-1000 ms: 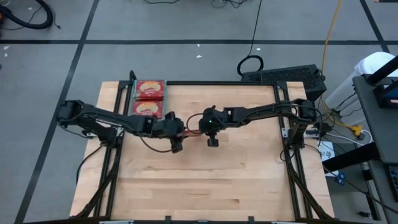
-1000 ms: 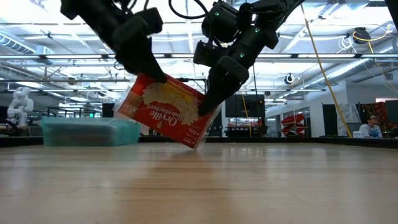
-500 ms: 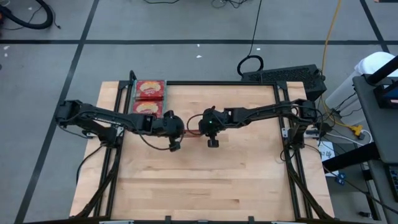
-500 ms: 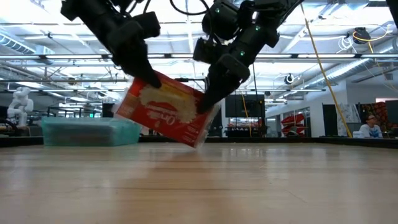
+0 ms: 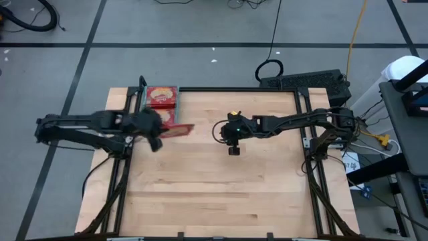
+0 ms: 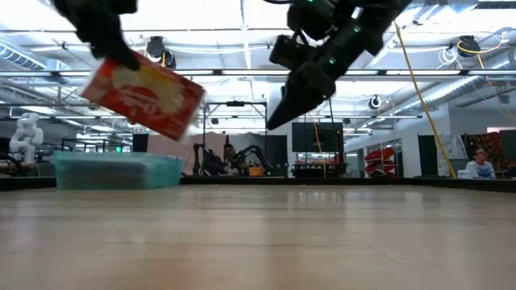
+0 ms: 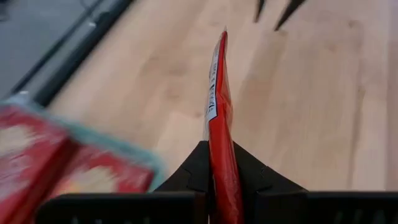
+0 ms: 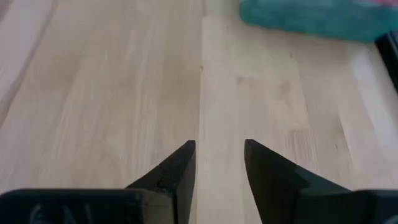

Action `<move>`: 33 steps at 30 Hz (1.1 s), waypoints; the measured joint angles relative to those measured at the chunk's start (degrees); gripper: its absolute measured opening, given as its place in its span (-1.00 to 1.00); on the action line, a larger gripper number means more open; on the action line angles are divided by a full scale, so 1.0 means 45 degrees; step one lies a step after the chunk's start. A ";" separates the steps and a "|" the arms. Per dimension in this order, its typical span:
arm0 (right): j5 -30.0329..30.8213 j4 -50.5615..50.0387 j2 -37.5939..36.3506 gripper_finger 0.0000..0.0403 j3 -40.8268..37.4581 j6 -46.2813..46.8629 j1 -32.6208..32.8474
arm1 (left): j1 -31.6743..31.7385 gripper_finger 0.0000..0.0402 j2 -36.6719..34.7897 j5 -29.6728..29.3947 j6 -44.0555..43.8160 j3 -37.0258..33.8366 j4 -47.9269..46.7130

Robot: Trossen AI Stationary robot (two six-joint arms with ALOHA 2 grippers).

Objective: Sort popcorn bags into baskets
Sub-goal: Put the popcorn bag into the blue bin

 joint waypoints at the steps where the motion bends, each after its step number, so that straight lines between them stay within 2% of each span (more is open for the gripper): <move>1: 0.0001 0.0563 -0.0106 -0.35 -0.0384 -0.0136 0.0003 | 0.0172 -0.83 -0.0439 -0.0116 0.0114 0.0000 -0.0406; 7: 0.0007 0.4565 -0.0474 -0.37 -0.2481 -0.0658 0.0030 | 0.1897 -0.85 -0.2632 -0.0436 0.0705 0.0000 -0.2643; 12: 0.0049 0.5910 -0.0494 -0.37 -0.3291 -0.0113 0.0033 | 0.3323 -0.85 -0.3527 -0.0112 0.1326 0.0000 -0.2999; 17: 0.0049 0.6275 -0.0494 -0.37 -0.3470 0.0210 0.0033 | 0.4593 -0.82 -0.3236 0.0707 0.1848 -0.0251 -0.2915; 21: 0.0005 0.6393 -0.0494 -0.37 -0.3483 0.0314 0.0033 | 0.5557 -0.82 -0.2807 0.2007 0.2066 -0.0565 -0.2398; 26: 0.0005 0.6419 -0.0494 -0.38 -0.3483 0.0311 0.0033 | 0.6858 -0.80 -0.2188 0.2836 0.2539 -0.0563 -0.2337; 33: -0.0019 0.6446 -0.0494 -0.38 -0.3483 0.0309 0.0033 | 0.8844 -0.80 -0.1015 0.4762 0.3098 -0.0563 -0.2332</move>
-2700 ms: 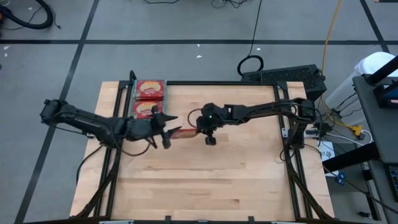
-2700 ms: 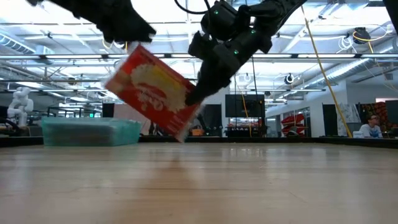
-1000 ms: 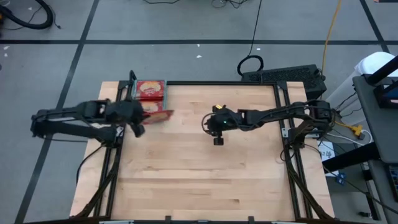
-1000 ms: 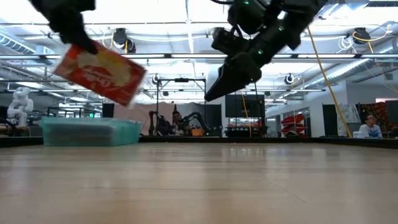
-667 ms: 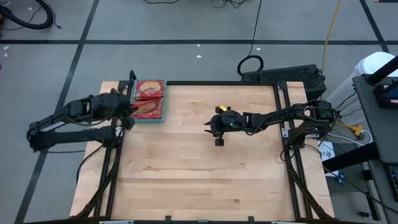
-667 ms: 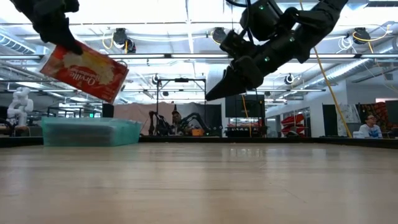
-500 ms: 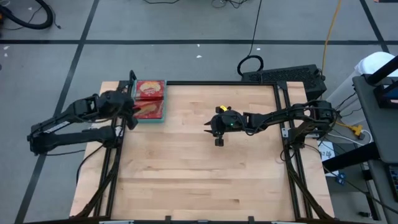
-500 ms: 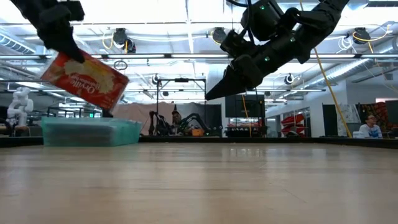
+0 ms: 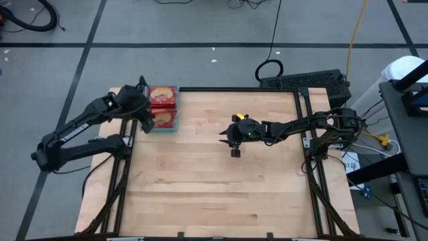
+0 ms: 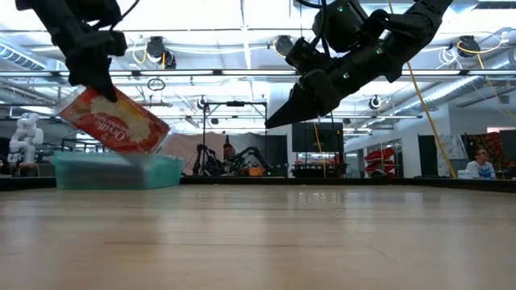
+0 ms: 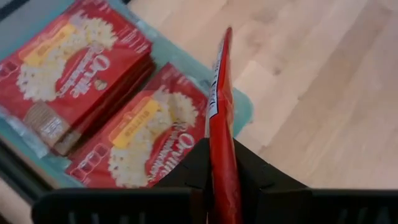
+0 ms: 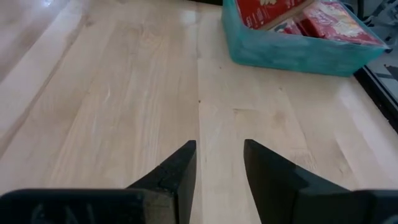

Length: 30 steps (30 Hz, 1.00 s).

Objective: Sort popcorn bags into baskets
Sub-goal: Put the popcorn bag into the blue bin, then return to Home Position

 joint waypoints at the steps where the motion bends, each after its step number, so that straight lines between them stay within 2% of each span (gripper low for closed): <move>1: -0.0005 -0.0014 0.0000 -0.38 0.0000 0.0000 0.0000 | 0.0228 -0.80 0.0154 0.0002 0.0061 0.0000 -0.0014; 8: -0.0020 -0.0204 0.0000 -0.38 0.0000 -0.0029 0.0000 | 0.1309 -0.79 0.1082 -0.0017 0.1022 0.0005 -0.0137; 14: -0.0024 -0.0199 0.0000 -0.38 0.0000 -0.0038 0.0004 | 0.1619 -0.76 0.1837 -0.0160 0.1733 0.0010 -0.0249; 24: -0.0029 -0.0199 0.0000 -0.38 0.0000 -0.0039 0.0003 | 0.1662 -0.21 0.2374 -0.2466 0.2181 0.0010 -0.0179; 27: -0.0029 -0.0199 0.0000 -0.38 0.0000 -0.0039 0.0000 | 0.1662 -0.09 0.2369 -0.3720 0.2297 0.0050 -0.0011; 30: -0.0029 -0.0199 0.0000 -0.38 0.0000 -0.0013 0.0002 | 0.1662 -0.01 0.2361 -0.4137 0.2301 0.0063 0.0090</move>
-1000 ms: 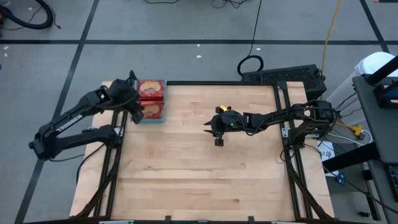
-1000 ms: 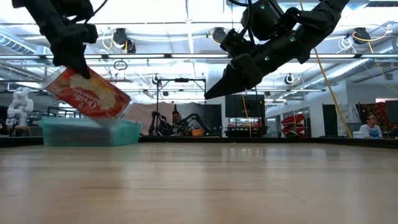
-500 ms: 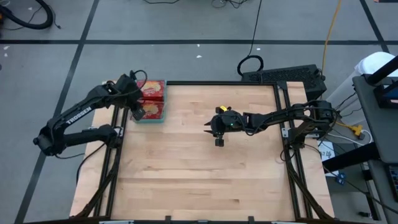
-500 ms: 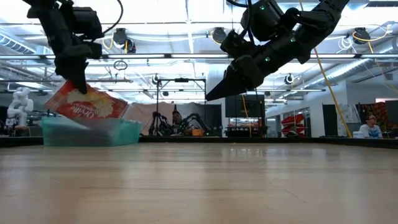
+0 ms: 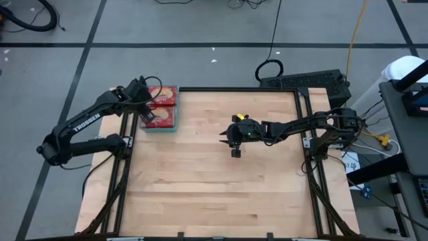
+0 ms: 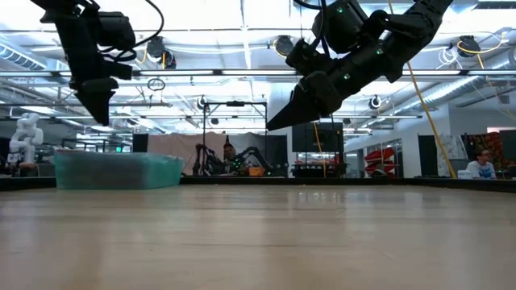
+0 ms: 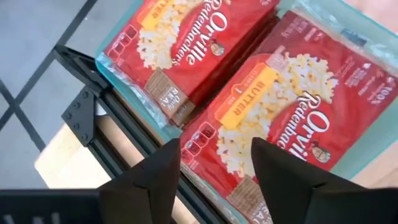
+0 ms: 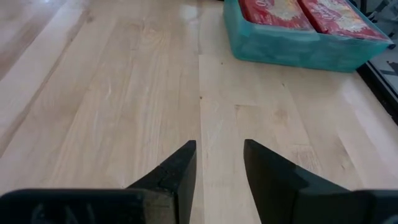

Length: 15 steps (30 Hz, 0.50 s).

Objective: Sort popcorn bags into baskets
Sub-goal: Return to Home Position

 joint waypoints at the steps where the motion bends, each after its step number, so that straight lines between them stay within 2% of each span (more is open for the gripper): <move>1: 0.0000 -0.0001 0.0001 -0.38 0.0000 0.0036 0.0002 | 0.0000 0.01 0.0002 -0.0019 -0.0046 0.0000 0.0053; 5: 0.0000 0.0000 0.0005 -0.38 0.0000 0.0158 -0.0002 | -0.0054 0.03 -0.0014 -0.0023 -0.0720 0.0005 0.0364; 9: 0.0000 0.0002 0.0005 -0.38 0.0000 0.0327 0.0000 | -0.0338 -0.06 -0.0180 0.0221 -0.1042 -0.0008 0.0598; 15: -0.0337 -0.0164 -0.0139 -0.38 0.0000 0.0780 0.0079 | -0.1209 -0.30 -0.2079 0.1661 -0.1686 -0.0701 0.2230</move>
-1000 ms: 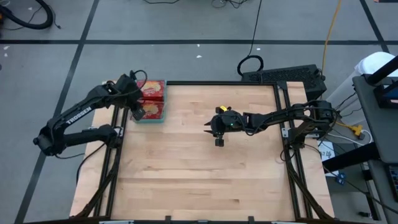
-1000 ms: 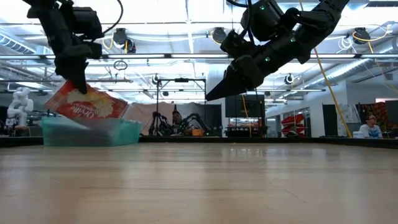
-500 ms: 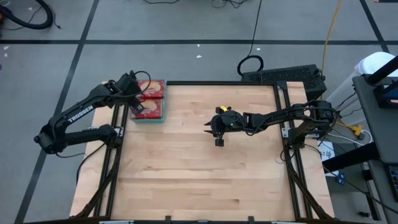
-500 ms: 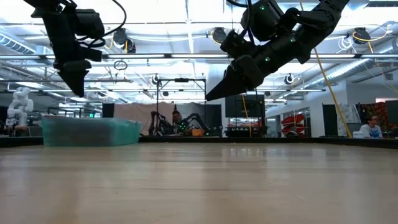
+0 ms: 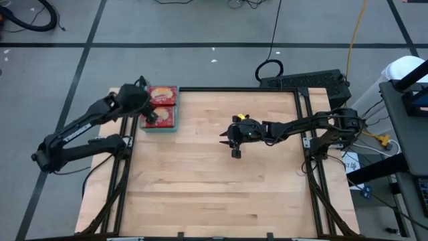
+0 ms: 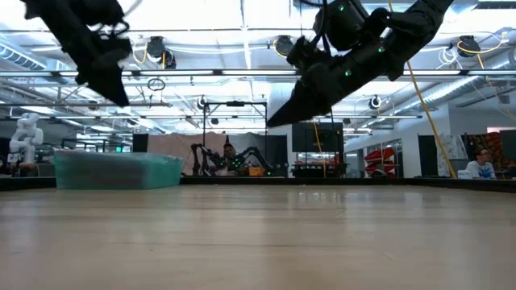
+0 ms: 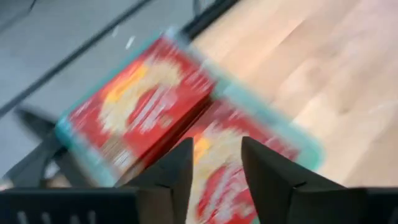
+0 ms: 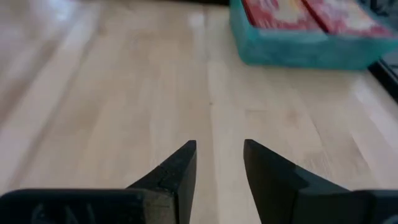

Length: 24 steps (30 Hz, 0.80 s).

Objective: Sort popcorn bags into baskets
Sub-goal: Return to Home Position

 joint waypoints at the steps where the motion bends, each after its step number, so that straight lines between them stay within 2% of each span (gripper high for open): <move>1: -0.0054 0.0036 -0.0109 -0.38 0.0000 0.0005 0.0064 | -0.0270 -0.35 -0.0465 0.0187 -0.0120 -0.0244 0.0383; 6: 0.0011 -0.0072 -0.0882 -0.42 0.0000 -0.0054 0.0361 | -0.2012 -0.55 -0.2745 0.0755 -0.0616 -0.2029 0.2592; 12: 0.0028 -0.0322 -0.1974 -0.68 0.0000 0.0113 0.0351 | -0.4684 -0.79 -0.4677 0.0619 -0.1315 -0.4314 0.5872; 16: 0.0063 -0.0420 -0.2427 -0.91 0.0000 0.0095 0.0341 | -0.6606 -0.96 -0.5097 -0.0382 -0.1154 -0.5844 0.8412; 18: 0.0082 -0.0687 -0.2662 -0.98 0.0000 -0.0057 0.0336 | -0.7422 -0.97 -0.5097 -0.1106 -0.0900 -0.6367 0.9460; 21: 0.0299 -0.0821 -0.2979 -0.96 0.0000 -0.0095 0.0327 | -0.8346 -0.96 -0.5092 -0.1867 -0.0653 -0.6895 1.0325; 24: 0.1086 -0.1005 -0.3262 -0.95 0.0000 -0.0406 0.0327 | -0.9096 -0.96 -0.5097 -0.1932 -0.0192 -0.7282 1.0823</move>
